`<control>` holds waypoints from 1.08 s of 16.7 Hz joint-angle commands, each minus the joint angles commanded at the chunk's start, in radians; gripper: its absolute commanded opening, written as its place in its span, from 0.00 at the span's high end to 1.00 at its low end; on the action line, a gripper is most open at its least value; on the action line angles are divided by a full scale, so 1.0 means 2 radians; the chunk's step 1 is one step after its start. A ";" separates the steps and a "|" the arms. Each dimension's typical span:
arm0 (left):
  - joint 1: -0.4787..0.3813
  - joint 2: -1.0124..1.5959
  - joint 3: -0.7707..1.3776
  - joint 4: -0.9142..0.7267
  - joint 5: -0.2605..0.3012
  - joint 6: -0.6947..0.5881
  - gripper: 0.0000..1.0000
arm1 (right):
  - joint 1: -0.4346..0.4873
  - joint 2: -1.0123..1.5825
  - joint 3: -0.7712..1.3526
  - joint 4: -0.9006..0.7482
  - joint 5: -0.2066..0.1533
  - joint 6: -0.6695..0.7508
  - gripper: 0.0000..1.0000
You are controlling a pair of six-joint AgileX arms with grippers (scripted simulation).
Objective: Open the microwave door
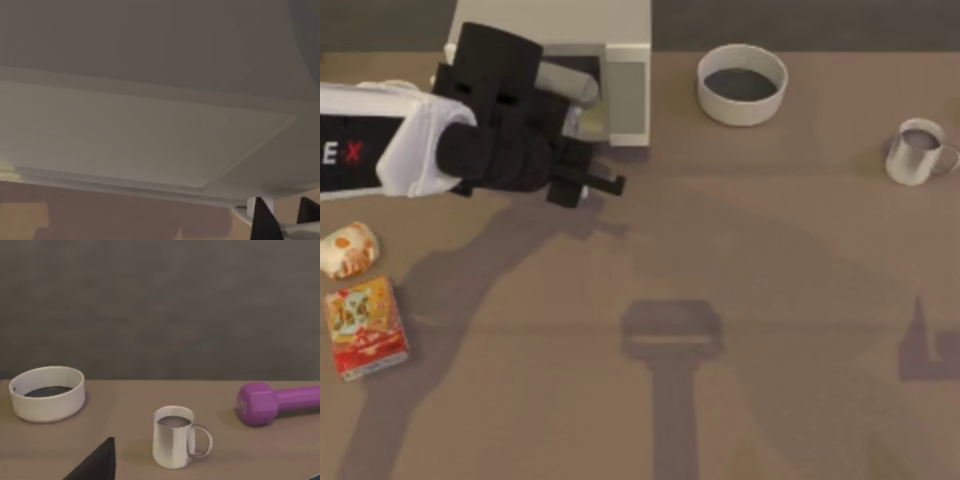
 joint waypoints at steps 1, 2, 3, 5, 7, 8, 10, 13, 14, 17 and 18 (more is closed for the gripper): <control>0.000 0.000 0.000 0.000 0.000 0.000 1.00 | 0.000 0.000 0.000 0.000 0.000 0.000 0.00; 0.000 0.000 0.000 0.000 0.000 0.000 1.00 | 0.000 0.000 0.000 0.000 0.000 0.000 0.00; 0.000 0.000 0.000 0.000 0.000 0.000 1.00 | 0.000 0.000 0.000 0.000 0.000 0.000 0.00; 0.000 0.000 0.000 0.000 0.000 0.000 1.00 | 0.000 0.000 0.000 0.000 0.000 0.000 0.00; 0.000 0.000 0.000 0.000 0.000 0.000 1.00 | 0.000 0.000 0.000 0.000 0.000 0.000 0.00; 0.000 0.000 0.000 0.000 0.000 0.000 1.00 | 0.000 0.000 0.000 0.000 0.000 0.000 0.00; 0.000 0.000 0.000 0.000 0.000 0.000 1.00 | 0.000 0.000 0.000 0.000 0.000 0.000 0.00; 0.000 0.000 0.000 0.000 0.000 0.000 1.00 | 0.000 0.000 0.000 0.000 0.000 0.000 0.00; 0.000 0.000 0.000 0.000 0.000 0.000 1.00 | 0.000 0.000 0.000 0.000 0.000 0.000 0.00; -0.003 0.000 0.000 0.000 0.005 -0.001 1.00 | 0.000 0.000 0.000 0.000 0.000 0.000 0.00; -0.001 -0.001 -0.003 -0.001 0.008 0.003 1.00 | 0.000 0.000 0.000 0.000 0.000 0.000 0.00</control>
